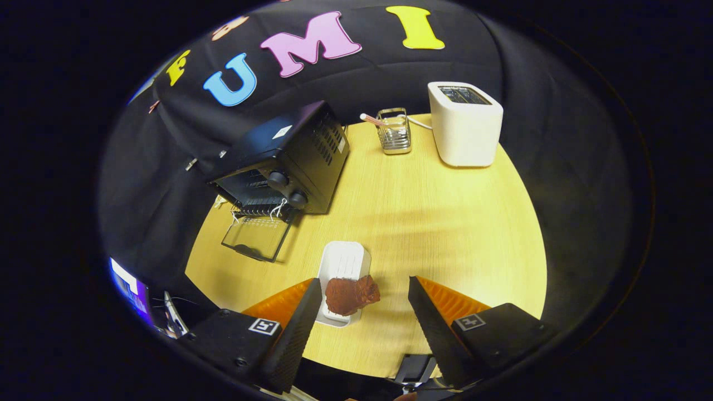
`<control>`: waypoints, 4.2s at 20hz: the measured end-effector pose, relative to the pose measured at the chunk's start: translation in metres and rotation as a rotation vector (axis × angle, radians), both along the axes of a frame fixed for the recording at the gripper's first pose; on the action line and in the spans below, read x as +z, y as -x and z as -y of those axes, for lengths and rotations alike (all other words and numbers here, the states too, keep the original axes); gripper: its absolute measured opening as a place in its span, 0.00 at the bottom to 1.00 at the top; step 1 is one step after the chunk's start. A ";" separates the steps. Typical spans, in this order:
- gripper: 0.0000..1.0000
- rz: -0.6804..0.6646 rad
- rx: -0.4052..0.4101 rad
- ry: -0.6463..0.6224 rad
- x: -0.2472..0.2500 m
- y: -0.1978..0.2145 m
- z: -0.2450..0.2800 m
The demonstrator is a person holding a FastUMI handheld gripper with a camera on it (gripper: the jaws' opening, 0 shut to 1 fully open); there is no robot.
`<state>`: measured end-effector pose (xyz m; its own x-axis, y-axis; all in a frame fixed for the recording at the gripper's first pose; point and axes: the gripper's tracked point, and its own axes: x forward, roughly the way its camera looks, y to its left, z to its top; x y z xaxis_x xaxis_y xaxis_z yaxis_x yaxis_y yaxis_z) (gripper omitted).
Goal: Open the toaster oven, put the food inside, and close the toaster oven door.
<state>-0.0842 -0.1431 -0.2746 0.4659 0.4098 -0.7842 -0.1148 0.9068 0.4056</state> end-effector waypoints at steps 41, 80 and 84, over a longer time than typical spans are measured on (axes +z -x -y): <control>0.13 0.322 0.024 -0.200 0.118 0.011 -0.288; 0.99 0.262 -0.382 0.047 0.006 -0.113 -0.256; 0.98 0.304 -0.357 0.108 0.025 -0.086 -0.246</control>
<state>0.0018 0.1028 -0.2492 0.7778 0.1064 -0.6195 0.1123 0.9462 0.3034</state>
